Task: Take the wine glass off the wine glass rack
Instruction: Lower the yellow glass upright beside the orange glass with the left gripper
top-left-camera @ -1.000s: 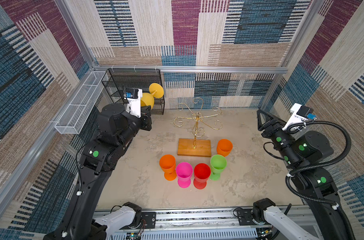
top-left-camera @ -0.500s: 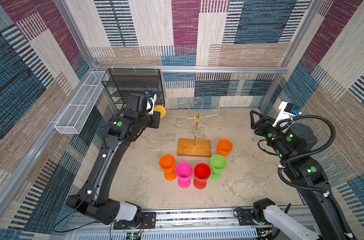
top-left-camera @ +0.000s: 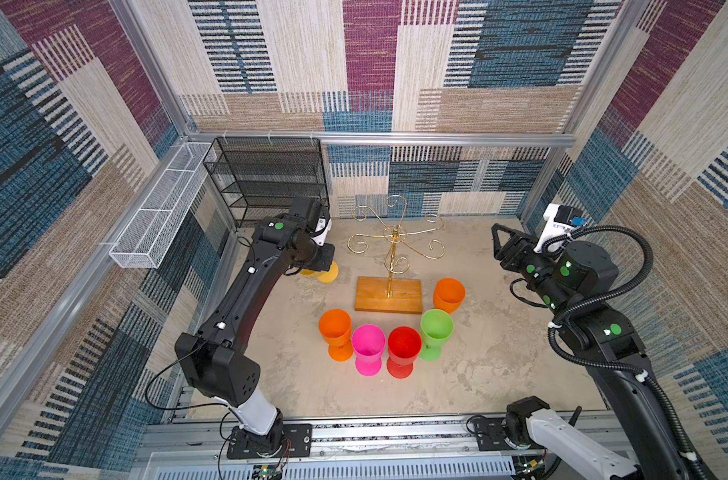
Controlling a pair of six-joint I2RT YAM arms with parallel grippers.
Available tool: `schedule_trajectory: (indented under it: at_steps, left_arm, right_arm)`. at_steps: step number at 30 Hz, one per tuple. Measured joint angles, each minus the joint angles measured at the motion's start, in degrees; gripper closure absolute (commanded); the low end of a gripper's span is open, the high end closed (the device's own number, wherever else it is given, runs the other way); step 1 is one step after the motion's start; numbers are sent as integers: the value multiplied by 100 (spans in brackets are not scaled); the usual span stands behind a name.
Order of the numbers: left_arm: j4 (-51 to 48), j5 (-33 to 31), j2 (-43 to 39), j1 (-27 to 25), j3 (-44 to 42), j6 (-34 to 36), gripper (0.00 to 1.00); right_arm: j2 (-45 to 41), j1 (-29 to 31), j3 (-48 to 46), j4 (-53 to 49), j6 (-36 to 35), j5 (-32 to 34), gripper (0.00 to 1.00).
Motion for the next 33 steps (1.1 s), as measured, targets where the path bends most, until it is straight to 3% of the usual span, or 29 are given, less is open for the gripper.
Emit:
schedule_trajectory:
  at_steps: [10,33]
  left_arm:
    - [-197,107,166,-223,-540,-17,100]
    - [-581,4,785,-553,-334,-22,100]
  right_arm:
    - [181,0,-66,-7,-37,-155,41]
    - [96,-7,-168,-13,-57,-190,41]
